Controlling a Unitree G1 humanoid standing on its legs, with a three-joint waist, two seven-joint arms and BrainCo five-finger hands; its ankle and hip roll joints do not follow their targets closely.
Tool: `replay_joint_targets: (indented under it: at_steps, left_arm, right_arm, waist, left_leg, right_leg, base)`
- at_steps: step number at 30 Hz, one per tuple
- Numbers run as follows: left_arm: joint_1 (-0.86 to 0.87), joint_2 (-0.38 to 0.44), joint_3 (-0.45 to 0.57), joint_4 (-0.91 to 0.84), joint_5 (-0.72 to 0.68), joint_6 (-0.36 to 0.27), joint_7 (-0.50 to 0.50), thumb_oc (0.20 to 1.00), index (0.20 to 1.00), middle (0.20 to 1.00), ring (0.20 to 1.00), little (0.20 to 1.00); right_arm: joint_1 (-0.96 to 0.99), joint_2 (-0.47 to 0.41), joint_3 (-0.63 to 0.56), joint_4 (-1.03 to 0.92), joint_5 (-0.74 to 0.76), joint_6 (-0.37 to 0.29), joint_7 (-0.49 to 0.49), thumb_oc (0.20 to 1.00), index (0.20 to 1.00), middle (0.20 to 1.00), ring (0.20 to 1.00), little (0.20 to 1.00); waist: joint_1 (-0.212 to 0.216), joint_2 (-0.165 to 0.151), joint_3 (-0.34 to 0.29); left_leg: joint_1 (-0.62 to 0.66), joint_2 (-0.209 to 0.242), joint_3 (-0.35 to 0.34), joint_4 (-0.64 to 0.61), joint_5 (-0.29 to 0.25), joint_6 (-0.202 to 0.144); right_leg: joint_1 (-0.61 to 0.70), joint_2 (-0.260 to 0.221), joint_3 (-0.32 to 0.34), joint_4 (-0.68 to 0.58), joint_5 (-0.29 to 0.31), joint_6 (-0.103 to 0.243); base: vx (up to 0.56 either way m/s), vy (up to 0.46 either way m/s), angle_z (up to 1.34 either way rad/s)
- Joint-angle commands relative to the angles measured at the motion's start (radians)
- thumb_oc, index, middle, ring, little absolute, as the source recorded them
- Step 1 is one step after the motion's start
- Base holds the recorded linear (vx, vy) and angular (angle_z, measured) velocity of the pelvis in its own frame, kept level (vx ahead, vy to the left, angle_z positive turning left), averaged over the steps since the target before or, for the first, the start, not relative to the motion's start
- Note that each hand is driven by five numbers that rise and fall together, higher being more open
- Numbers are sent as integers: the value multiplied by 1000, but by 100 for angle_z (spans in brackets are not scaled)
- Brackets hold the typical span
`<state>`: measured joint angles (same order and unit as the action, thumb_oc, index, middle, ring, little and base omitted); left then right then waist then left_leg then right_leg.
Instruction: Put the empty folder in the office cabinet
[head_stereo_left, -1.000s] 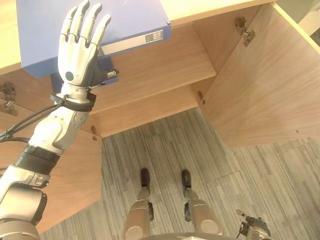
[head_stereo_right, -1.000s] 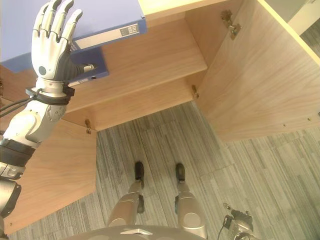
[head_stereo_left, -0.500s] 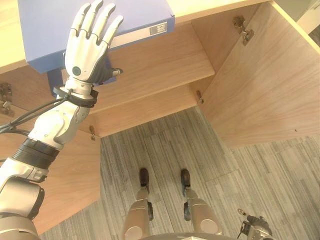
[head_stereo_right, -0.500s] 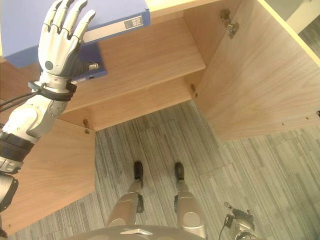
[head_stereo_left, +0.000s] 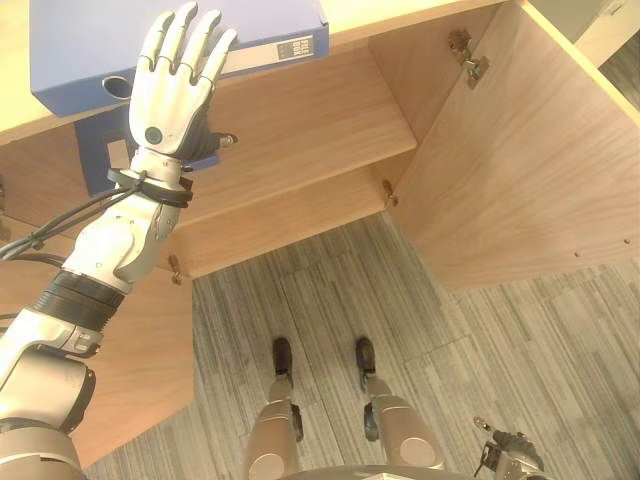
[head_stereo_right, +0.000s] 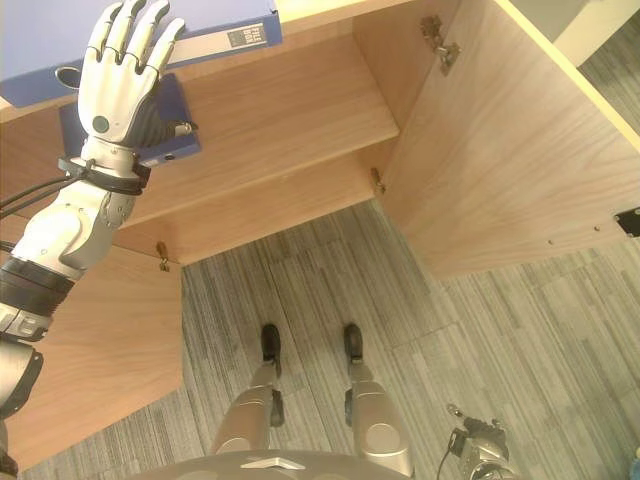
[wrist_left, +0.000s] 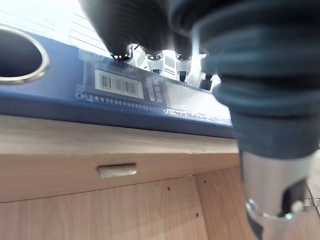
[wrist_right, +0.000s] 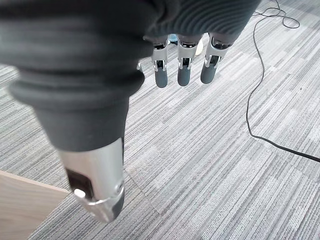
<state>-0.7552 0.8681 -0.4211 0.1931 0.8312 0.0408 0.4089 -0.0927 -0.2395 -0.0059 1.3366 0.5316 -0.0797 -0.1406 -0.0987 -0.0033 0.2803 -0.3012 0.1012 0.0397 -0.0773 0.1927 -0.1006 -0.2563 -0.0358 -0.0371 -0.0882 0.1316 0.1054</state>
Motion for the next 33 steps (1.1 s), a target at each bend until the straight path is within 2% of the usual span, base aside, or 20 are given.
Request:
replay_joint_targets:
  at_steps: [1, 2, 3, 8, 13, 18, 23, 33]
  left_arm:
    - [-24, -14, 66, 88, -14, 48, -18, 451, 451, 451, 451, 451]
    - [-23, -14, 66, 88, -14, 48, -18, 282, 282, 282, 282, 282]
    - [-21, -27, 75, 105, -19, 64, -22, 200, 200, 200, 200, 200]
    - [-49, -43, 68, 165, -36, 96, -31, 200, 200, 200, 200, 200]
    - [-113, -10, 40, 247, -72, 119, -19, 200, 200, 200, 200, 200]
    - [-86, 36, 76, 238, -101, 119, -20, 200, 200, 200, 200, 200]
    - [-17, 43, 120, 197, -99, 103, -20, 200, 200, 200, 200, 200]
    - [107, 32, 186, 121, -91, 81, -23, 200, 200, 200, 200, 200]
  right_arm:
    - [5, -33, 14, -16, 13, 8, -12, 1000, 1000, 1000, 1000, 1000]
    - [5, -33, 14, -16, 13, 8, -12, 1000, 1000, 1000, 1000, 1000]
    - [3, -34, 15, -16, 8, 11, -15, 1000, 1000, 1000, 1000, 1000]
    - [-2, -47, 16, -28, -1, 16, -19, 1000, 1000, 1000, 1000, 1000]
    - [-2, -62, 11, -68, 9, 5, -22, 1000, 1000, 1000, 1000, 1000]
    - [36, -80, -24, -76, 25, -1, -25, 1000, 1000, 1000, 1000, 1000]
    - [61, -92, -43, -56, 22, 2, -22, 1000, 1000, 1000, 1000, 1000]
    - [72, -91, -35, -34, 3, 13, -12, 1000, 1000, 1000, 1000, 1000]
  waist:
    - [-2, -32, -16]
    - [-2, -31, -16]
    - [-1, -35, -18]
    - [-4, -44, -28]
    - [-10, -65, -41]
    - [-16, -88, -54]
    - [-12, -83, -59]
    - [5, -46, -72]
  left_leg:
    - [-23, 49, -19, -10, -79, -58]
    - [-22, 50, -19, -10, -79, -58]
    - [-21, 54, -19, -10, -77, -60]
    - [-14, 69, -21, -10, -76, -66]
    - [-8, 103, -18, -10, -71, -75]
    - [18, 146, -3, -10, -60, -84]
    - [28, 160, 0, -10, -53, -92]
    - [37, 160, -13, -10, -48, -102]
  right_leg:
    - [23, -50, -33, 1, -105, 58]
    - [23, -49, -33, 1, -106, 58]
    - [26, -46, -35, 1, -108, 57]
    - [32, -34, -41, 1, -113, 56]
    - [36, -13, -45, 1, -115, 57]
    - [51, 20, -44, 1, -126, 47]
    - [64, 35, -48, 1, -137, 38]
    - [99, 45, -60, 1, -160, 23]
  base:
    - [0, 0, 0]
    - [5, -33, 0]
    - [5, -32, -1]
    - [2, -27, -1]
    - [-10, -73, -5]
    - [-2, -81, -18]
    - [4, -46, -10]
    - [7, 0, 1]
